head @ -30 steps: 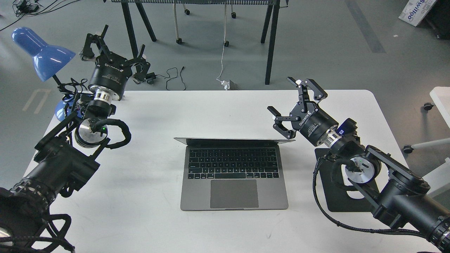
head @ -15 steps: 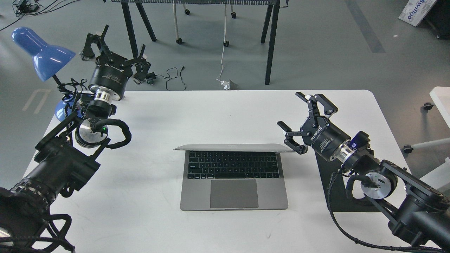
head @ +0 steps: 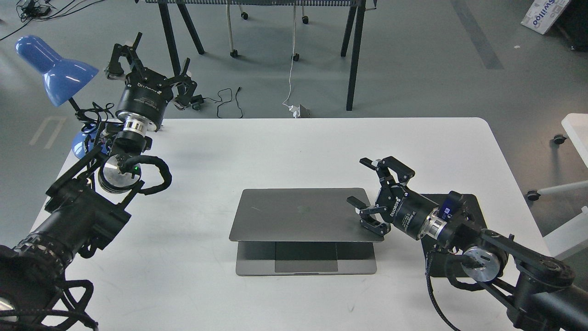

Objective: Close notebook with right arm

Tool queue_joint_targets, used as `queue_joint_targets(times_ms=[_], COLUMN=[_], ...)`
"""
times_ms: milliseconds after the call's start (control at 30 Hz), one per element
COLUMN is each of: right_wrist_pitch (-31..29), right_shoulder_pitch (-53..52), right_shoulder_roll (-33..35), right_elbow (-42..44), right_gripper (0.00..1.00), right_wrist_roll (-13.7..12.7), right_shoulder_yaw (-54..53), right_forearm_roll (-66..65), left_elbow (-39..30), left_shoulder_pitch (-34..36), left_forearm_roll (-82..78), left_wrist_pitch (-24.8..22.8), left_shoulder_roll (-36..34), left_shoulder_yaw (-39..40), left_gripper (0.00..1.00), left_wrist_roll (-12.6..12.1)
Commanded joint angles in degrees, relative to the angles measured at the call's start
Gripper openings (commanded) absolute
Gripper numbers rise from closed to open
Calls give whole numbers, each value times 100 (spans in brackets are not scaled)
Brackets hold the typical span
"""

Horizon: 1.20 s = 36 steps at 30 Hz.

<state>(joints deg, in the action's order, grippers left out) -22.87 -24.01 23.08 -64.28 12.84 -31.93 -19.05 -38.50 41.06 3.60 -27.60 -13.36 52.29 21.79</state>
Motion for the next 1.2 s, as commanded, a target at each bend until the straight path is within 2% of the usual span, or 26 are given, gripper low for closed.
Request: queue_joint_targets(times_ms=[0,667,1167], right_wrist_pitch=[28,213,160], right_shoulder_pitch=[2,37,-42], right_shoulder_roll=[65,65,74], right_elbow=[21,311,285], right_gripper=[100,100,100], right_wrist_roll=[-1,-63,-10], right_shoulder_yaw=[231,759,567], right_forearm_roll=[-63,-380,-336], left_elbow=[0,0,0], left_shoulder_pitch=[-2,-2,-2], left_forearm_roll=[0,0,0], left_wrist_pitch=[0,9,9], left_shoulder_roll=[0,0,0], left_shoulder_yaw=[0,9,9], left_gripper=[100,100,100], left_wrist_roll=[0,0,0])
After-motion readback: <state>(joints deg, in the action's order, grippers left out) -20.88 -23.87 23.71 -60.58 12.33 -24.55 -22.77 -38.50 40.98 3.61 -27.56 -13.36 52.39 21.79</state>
